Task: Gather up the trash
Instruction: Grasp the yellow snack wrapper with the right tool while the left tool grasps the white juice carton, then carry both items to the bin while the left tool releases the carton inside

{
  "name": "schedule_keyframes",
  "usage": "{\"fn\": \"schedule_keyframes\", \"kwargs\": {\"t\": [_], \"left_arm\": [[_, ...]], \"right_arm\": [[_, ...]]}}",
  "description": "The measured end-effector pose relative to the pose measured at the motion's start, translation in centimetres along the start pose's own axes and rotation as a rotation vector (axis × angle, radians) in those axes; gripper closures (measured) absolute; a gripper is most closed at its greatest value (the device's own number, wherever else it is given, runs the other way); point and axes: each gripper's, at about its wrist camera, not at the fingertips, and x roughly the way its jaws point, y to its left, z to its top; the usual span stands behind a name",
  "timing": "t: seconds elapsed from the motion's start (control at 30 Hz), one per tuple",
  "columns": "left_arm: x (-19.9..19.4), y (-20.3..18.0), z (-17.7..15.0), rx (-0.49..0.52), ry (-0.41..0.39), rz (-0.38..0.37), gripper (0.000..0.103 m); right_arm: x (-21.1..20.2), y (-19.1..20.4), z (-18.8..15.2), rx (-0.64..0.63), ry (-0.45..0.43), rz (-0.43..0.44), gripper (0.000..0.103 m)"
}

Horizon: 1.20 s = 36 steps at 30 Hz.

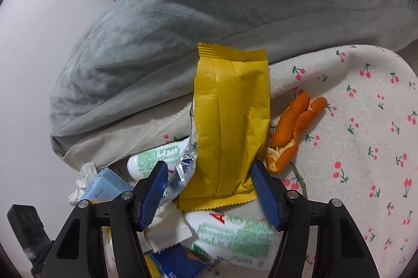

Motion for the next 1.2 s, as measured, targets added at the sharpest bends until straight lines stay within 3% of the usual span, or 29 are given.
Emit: {"fn": "schedule_keyframes", "kwargs": {"t": [0.3,0.67,0.83,1.2], "left_arm": [[-1.1,-1.0,-0.4,0.021,-0.001,-0.036,0.060],[-4.6,-2.3,-1.0,0.053,-0.068,-0.064,0.065],[-6.2,-2.2,-1.3,0.056,-0.099,-0.063,0.065],[-10.2,-0.3,-3.0,0.055,-0.145,-0.001,0.065]], "right_arm": [[-0.8,-1.5,0.2,0.010,-0.009,0.025,0.074],[-7.2,-1.3,-1.2,-0.043,-0.094,0.054,0.077],[-9.9,1.0,-2.3,-0.094,-0.117,0.067,0.077],[-11.6,5.1,-5.7,-0.151,-0.098,0.105,0.077]]}}
